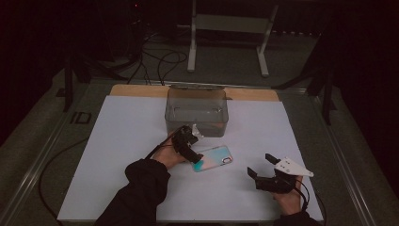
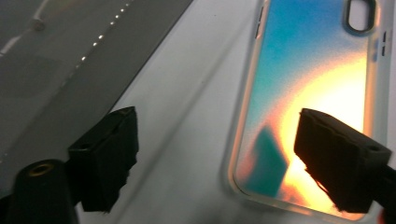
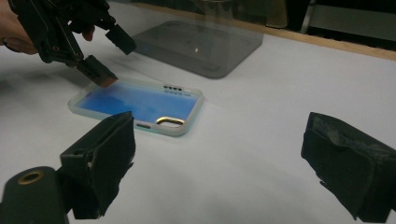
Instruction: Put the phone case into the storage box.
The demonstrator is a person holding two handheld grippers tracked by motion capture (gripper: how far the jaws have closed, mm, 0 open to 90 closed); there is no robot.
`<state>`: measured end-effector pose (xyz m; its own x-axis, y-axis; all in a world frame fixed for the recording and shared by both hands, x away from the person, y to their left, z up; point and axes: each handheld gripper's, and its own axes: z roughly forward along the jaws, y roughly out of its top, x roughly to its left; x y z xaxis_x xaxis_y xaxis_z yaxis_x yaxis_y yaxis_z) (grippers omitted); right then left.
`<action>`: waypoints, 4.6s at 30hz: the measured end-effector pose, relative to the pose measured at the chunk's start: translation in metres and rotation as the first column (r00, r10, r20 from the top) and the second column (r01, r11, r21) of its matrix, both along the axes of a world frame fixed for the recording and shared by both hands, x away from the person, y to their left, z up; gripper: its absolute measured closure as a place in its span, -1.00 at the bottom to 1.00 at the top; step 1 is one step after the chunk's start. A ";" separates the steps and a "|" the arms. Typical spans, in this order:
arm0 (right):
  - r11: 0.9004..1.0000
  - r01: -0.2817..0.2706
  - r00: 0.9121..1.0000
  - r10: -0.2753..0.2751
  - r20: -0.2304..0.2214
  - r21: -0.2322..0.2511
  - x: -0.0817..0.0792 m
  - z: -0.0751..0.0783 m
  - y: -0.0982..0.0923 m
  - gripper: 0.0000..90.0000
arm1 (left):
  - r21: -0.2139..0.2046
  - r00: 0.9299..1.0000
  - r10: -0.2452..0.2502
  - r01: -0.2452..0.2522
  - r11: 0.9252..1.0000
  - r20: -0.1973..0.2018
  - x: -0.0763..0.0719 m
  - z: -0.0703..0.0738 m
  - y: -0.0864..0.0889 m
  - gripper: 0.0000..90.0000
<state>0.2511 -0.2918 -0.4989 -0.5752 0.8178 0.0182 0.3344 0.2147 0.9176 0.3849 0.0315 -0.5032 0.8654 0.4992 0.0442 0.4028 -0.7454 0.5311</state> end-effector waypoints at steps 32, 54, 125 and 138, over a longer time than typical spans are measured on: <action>1.000 -0.003 1.000 0.003 -0.003 -0.002 0.000 0.000 0.000 -0.78 | 0.083 0.972 -0.071 0.092 0.992 -0.225 0.014 0.007 -0.005 0.98; 1.000 -0.004 1.000 0.004 -0.008 -0.003 0.000 -0.001 0.001 -0.78 | -0.040 0.993 0.020 -0.025 0.999 -0.119 -0.004 0.014 0.025 0.98; 0.976 -0.129 0.988 0.143 -0.065 0.176 0.051 0.059 0.089 -0.68 | -0.383 0.931 0.329 -0.249 0.889 0.159 -0.052 0.059 0.060 0.98; 0.962 -0.087 0.986 0.120 -0.113 0.260 0.066 0.068 0.122 -0.37 | -0.442 0.913 0.370 -0.264 0.857 0.172 -0.059 0.063 0.056 0.98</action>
<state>0.3168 -0.1697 -0.4306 -0.6360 0.7130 0.2951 0.4398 0.0207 0.8978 0.3260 0.0871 -0.4404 0.6446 0.7638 -0.0332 0.3995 -0.2994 0.8664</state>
